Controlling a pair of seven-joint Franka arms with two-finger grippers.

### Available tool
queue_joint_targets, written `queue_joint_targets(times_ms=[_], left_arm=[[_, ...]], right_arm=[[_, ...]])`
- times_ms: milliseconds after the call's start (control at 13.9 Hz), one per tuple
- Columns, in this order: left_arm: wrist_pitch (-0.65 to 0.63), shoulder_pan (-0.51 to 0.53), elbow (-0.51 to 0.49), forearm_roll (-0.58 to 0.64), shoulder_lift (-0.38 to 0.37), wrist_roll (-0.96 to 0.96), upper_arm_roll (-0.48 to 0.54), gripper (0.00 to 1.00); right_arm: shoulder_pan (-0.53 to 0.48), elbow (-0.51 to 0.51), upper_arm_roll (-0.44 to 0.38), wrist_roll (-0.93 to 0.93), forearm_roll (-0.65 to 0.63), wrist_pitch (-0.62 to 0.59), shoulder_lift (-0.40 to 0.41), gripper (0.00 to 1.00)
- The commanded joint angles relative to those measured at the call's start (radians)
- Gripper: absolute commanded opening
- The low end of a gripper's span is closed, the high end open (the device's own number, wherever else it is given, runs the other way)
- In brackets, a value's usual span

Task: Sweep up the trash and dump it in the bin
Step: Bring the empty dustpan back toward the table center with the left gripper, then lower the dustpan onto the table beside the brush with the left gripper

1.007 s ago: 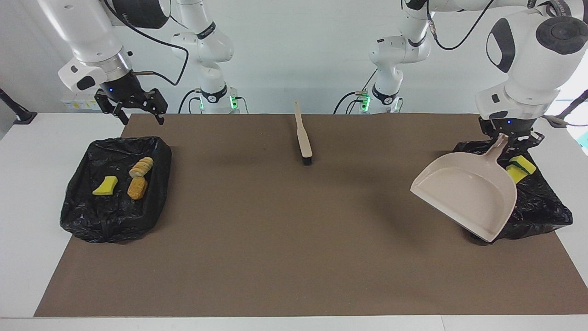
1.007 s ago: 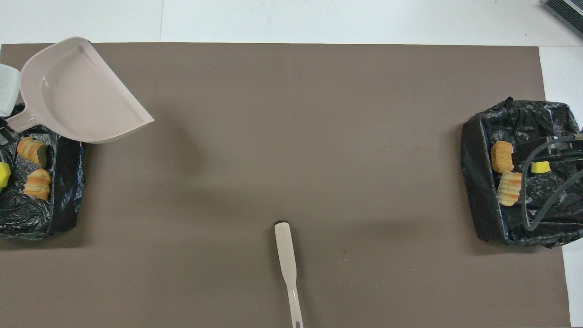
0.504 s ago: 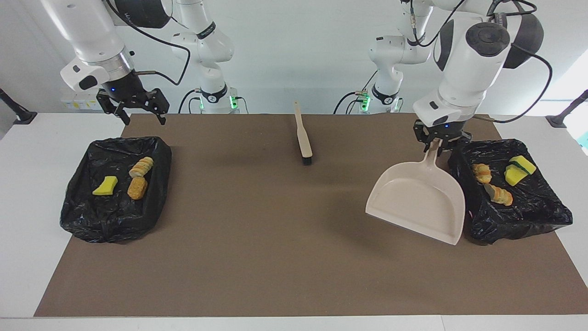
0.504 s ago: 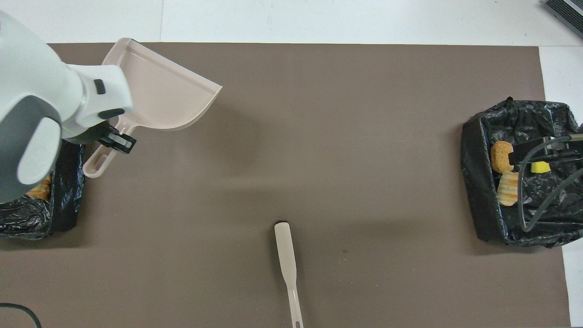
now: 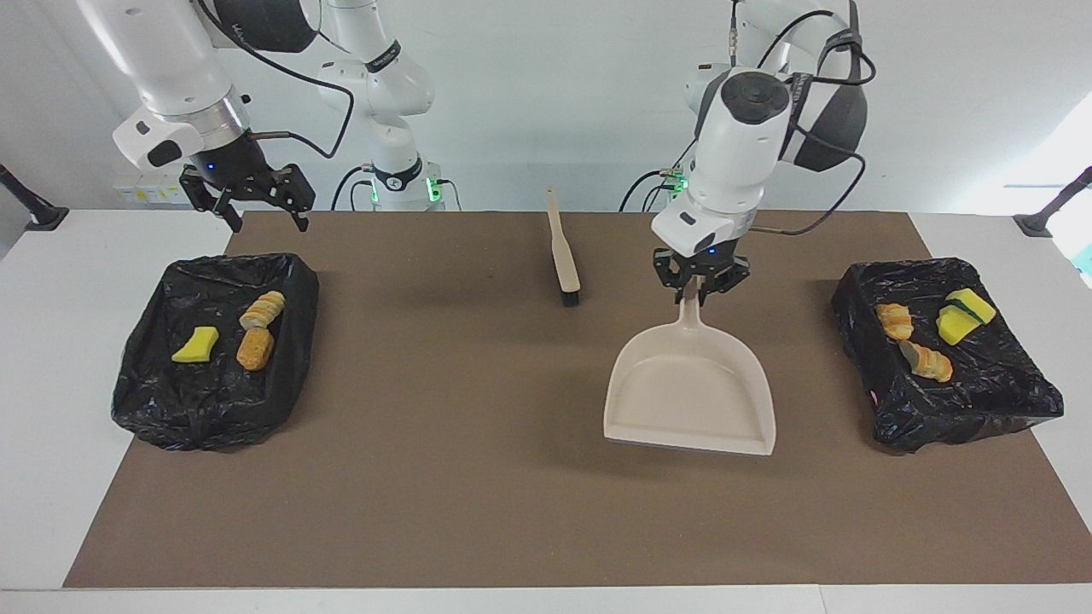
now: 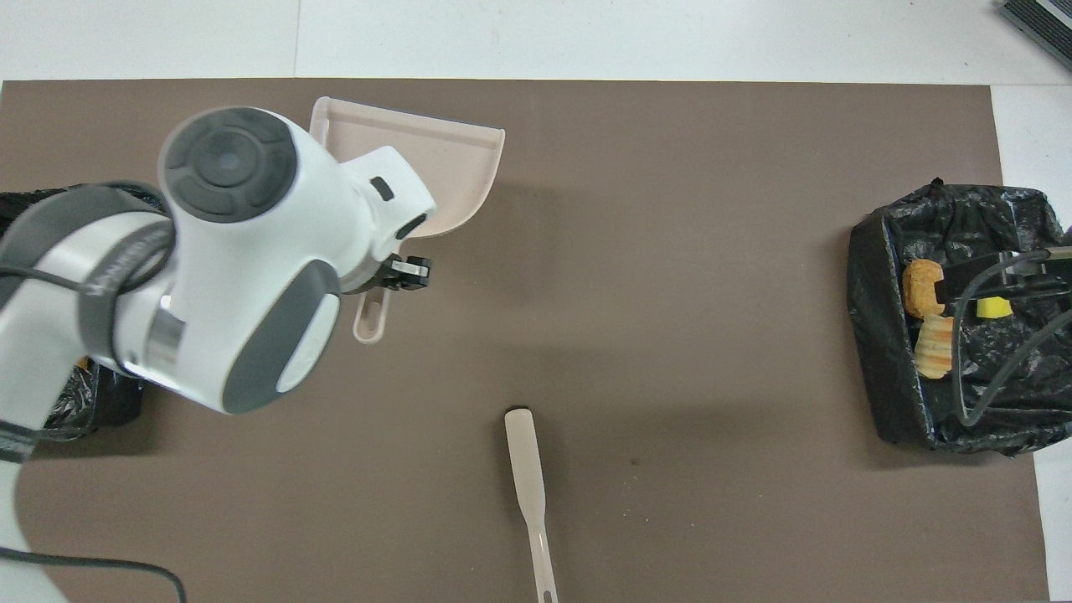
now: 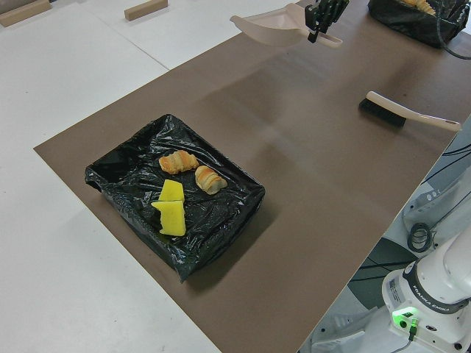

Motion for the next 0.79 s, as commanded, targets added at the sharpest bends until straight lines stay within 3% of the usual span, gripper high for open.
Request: queue_joint_targets(times_ms=[0, 144, 360, 719], left_arm=[[0.102, -0.085, -0.014, -0.017, 0.071, -0.068, 0.018, 0.0], [0.159, -0.111, -0.031, -0.07, 0.076, -0.126, 0.018, 0.0], [0.334, -0.14, -0.146, -0.152, 0.072, -0.15, 0.016, 0.0], [0.343, -0.172, -0.189, -0.156, 0.076, -0.152, 0.016, 0.0]], right_arm=[[-0.004, -0.033, 0.004, 0.016, 0.019, 0.028, -0.023, 1.0], [-0.004, -0.031, 0.004, 0.016, 0.019, 0.03, -0.023, 1.0], [-0.004, -0.033, 0.004, 0.016, 0.019, 0.03, -0.023, 1.0], [-0.004, -0.033, 0.004, 0.016, 0.019, 0.028, -0.023, 1.0]])
